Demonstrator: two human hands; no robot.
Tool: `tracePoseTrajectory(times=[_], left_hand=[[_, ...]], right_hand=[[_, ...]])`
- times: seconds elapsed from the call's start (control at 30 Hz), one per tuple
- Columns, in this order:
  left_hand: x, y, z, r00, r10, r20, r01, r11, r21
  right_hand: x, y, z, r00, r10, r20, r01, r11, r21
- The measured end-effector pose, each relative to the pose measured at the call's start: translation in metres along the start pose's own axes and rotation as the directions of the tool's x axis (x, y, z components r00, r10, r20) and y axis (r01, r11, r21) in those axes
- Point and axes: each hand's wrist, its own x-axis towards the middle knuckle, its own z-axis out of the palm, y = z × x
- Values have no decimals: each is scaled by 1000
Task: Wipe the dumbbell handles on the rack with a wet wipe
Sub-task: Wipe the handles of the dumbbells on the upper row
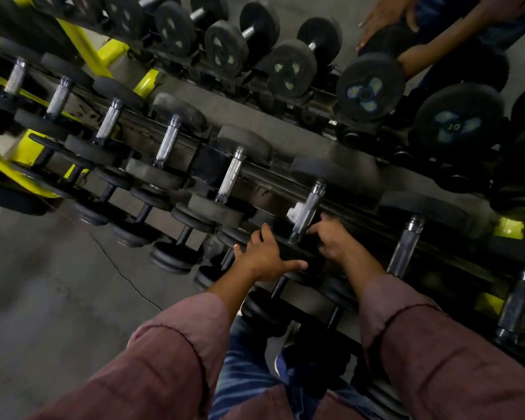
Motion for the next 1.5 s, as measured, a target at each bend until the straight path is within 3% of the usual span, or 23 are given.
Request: tracePoseTrajectory(times=[0.13,0.27,0.37,0.47,0.57,0.67,0.83,0.93,1.07,1.17,1.33,1.4,1.5], left_hand=[[0,0,0,1000,-1,4,1,1000,0],[2,-1,-1,1000,-6,15,6,1000,1],[1,-2,-1,1000,-1,19,1,1000,3],[1,-2,-1,1000,1,12,-1,1000,-2],[1,-3,-1,1000,2,10,-2,1000,4],[1,-2,-1,1000,3,14,-4,1000,7],[1,-3,0,1000,-2,7,2,1000,-5],[0,-2,0,1000,-3,11,4,1000,-22],[-1,-1,1,1000,-5,-4,5,999,-47],[-1,-1,2,1000,-1,-9,0,998,-62],[0,-3,4,1000,2,-29,-4,997,-80],[2,-5,6,999,3,-35,-6,997,-83],[3,-4,5,1000,-15,-23,13,995,-98]], right_hand=[[10,-4,-1,998,-7,-57,28,926,376],[17,-8,-6,998,-38,-54,58,889,454],[9,-12,-5,995,-66,-75,88,932,351],[2,-9,-8,993,-82,86,67,983,172],[-1,-1,-14,985,14,169,17,984,-180],[-5,0,-16,990,1,144,82,814,-575],[-28,-16,-19,963,-113,243,268,384,-884],[-41,-27,-19,922,-154,356,384,247,-890],[-44,-26,-5,811,-256,526,558,71,-827],[-31,-17,1,741,-247,625,604,-160,-780],[-28,-41,24,787,-59,614,473,-580,-663],[-28,-48,42,803,39,595,463,-670,-580],[-20,-52,61,852,132,507,432,-724,-538]])
